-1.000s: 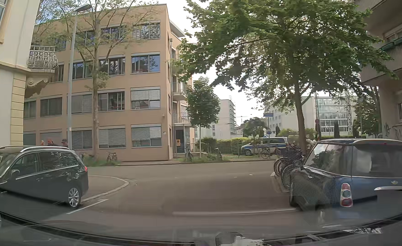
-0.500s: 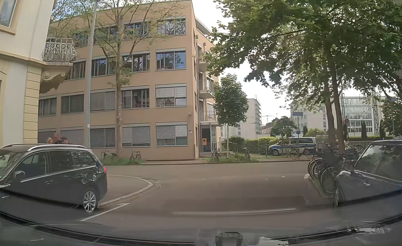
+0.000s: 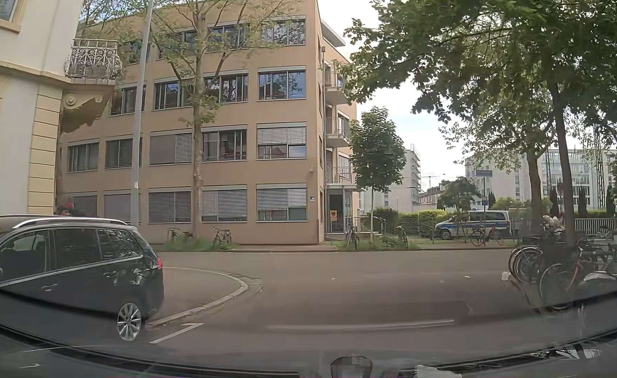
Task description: Follow the waypoints while adhering to traffic rules and regulations
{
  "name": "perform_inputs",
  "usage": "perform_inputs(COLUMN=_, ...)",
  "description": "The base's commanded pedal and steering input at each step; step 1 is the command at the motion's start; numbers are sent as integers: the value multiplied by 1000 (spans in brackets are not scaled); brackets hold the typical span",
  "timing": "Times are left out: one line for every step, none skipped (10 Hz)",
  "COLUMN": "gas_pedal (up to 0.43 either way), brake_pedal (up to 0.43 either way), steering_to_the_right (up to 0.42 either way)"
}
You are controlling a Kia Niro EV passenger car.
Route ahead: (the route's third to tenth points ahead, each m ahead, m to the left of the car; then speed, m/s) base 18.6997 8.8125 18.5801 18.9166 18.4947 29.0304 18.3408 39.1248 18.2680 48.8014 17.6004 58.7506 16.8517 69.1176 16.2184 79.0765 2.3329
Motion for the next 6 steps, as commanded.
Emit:
perform_inputs(gas_pedal=169, brake_pedal=0, steering_to_the_right=84)
perform_inputs(gas_pedal=169, brake_pedal=0, steering_to_the_right=145)
perform_inputs(gas_pedal=169, brake_pedal=0, steering_to_the_right=193)
perform_inputs(gas_pedal=169, brake_pedal=0, steering_to_the_right=223)
perform_inputs(gas_pedal=169, brake_pedal=0, steering_to_the_right=252)
perform_inputs(gas_pedal=169, brake_pedal=0, steering_to_the_right=266)
